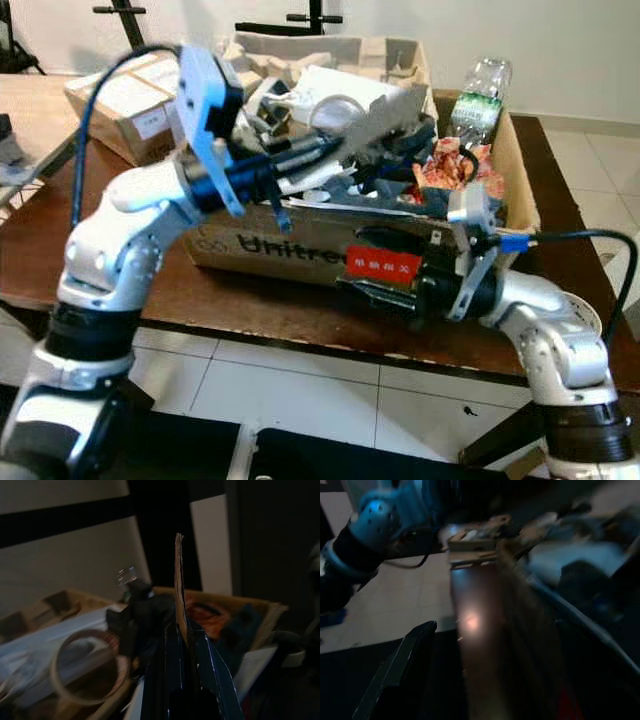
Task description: Picking trash to rubbish bin
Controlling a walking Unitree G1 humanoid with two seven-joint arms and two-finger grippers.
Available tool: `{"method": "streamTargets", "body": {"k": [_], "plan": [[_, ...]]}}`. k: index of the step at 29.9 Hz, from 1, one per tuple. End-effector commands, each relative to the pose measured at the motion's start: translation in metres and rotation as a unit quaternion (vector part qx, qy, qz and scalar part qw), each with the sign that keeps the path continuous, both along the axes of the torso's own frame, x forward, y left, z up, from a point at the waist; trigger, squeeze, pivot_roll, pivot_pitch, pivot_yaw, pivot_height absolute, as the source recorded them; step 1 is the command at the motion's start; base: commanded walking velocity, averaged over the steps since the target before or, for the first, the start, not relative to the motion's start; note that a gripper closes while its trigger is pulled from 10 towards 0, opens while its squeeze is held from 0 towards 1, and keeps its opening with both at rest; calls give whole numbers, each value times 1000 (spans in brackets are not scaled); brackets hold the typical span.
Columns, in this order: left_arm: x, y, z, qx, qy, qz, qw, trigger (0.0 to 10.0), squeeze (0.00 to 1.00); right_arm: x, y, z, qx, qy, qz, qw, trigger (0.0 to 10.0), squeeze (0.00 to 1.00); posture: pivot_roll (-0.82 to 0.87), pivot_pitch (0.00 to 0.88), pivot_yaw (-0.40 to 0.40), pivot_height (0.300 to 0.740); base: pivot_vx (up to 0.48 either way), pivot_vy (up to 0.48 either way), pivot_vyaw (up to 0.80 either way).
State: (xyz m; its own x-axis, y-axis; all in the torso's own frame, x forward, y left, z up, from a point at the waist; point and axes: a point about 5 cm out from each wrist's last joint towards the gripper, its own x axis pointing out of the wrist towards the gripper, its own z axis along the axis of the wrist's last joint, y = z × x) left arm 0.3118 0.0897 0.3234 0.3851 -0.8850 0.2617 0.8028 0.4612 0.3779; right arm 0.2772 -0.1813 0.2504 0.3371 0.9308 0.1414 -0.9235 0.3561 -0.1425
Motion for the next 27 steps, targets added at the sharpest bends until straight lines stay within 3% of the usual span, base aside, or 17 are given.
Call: {"method": "streamTargets", "body": {"k": [1,10,18,19,20,27], "plan": [[3,3,0,0,13,10,1000,10000,0,4,-6,14,-18,-37,-33,999,10000,0,102,116,19,740,0,0,0],[14,5,2,-21,21,27,999,10000,0,20,-11,35,-36,-81,-100,991,10000,0,102,110,18,740,0,0,0],[19,7,2,-32,8,53,998,10000,0,26,-12,33,-51,-86,-123,987,10000,0,103,106,15,740,0,0,0],[20,7,2,-34,7,57,998,10000,224,26,-13,32,-51,-86,-123,987,10000,0,104,105,15,740,0,0,0],[21,8,3,-39,6,61,997,10000,1000,25,-13,31,-52,-85,-122,987,10000,0,104,105,15,740,0,0,0],[28,11,8,-66,0,90,994,10000,1000,25,-14,27,-60,-85,-120,987,10000,0,104,105,18,740,0,0,0]]}}
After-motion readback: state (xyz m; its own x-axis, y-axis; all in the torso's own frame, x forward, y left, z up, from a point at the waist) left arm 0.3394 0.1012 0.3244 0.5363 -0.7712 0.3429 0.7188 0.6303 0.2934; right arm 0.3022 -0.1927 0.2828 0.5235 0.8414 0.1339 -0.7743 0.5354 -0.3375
